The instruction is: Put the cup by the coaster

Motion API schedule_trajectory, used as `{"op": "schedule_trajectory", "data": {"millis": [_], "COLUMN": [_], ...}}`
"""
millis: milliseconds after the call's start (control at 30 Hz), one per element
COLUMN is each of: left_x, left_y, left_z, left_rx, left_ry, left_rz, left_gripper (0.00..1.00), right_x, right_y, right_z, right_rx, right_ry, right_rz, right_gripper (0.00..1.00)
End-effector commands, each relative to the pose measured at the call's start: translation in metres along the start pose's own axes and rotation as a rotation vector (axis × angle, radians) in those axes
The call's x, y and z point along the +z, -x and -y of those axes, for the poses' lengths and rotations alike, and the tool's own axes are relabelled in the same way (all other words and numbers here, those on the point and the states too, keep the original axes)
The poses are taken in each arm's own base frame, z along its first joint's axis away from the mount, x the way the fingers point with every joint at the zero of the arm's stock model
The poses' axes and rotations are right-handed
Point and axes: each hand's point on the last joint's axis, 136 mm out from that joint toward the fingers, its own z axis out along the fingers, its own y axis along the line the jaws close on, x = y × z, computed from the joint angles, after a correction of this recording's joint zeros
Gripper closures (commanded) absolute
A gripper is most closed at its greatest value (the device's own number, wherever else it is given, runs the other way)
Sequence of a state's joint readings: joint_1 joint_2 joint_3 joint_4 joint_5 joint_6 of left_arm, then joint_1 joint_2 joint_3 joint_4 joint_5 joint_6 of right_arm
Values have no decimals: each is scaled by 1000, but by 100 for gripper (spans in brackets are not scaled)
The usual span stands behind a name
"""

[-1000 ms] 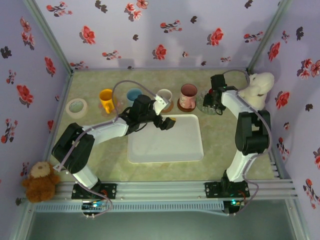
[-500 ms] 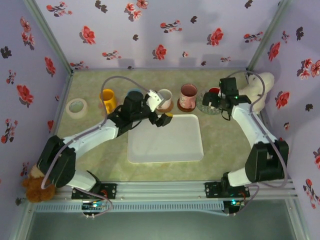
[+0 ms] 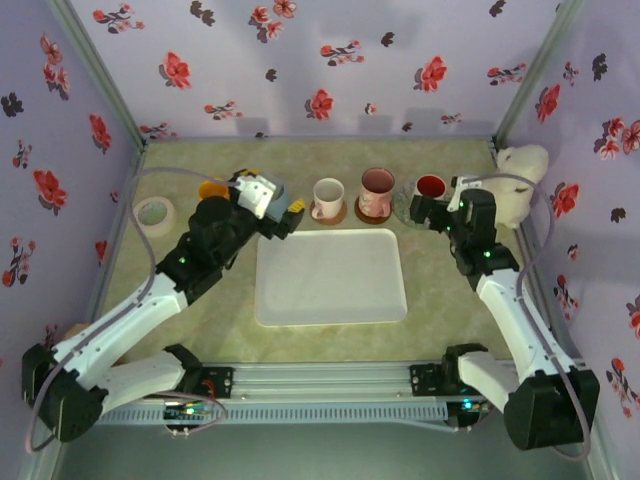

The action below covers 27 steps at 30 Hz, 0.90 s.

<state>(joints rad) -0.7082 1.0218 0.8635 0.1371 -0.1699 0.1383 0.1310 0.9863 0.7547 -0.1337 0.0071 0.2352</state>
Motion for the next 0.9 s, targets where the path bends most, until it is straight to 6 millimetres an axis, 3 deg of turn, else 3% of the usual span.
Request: {"op": "schedule_trajectory", "data": {"millis": [0,133,367,633,867], "left_x": [-19,-53,-95,-115,-127], "left_y": [-22,-49,-101,-172,-202], "left_z": [-57,-100,-129,-148,-161], "left_rx": [51,37,-20,-99,-143], "left_ry": [302,551,734,855,934], "left_rz": [-65,-108,-113,-176,-167], "left_gripper": [0,1,1,0,1], "right_x": [-10,-32,-57,-57,-60], "right_y": [19,21,2,-44,-60], "right_z": [12,36,73,118,136], "right_rx": [16,72,116,219,216], "right_ry": [-55,-152,-300,-503,-598], "right_rz": [169,327,469,432,441], "right_gripper": [1,1,1,1,1]}}
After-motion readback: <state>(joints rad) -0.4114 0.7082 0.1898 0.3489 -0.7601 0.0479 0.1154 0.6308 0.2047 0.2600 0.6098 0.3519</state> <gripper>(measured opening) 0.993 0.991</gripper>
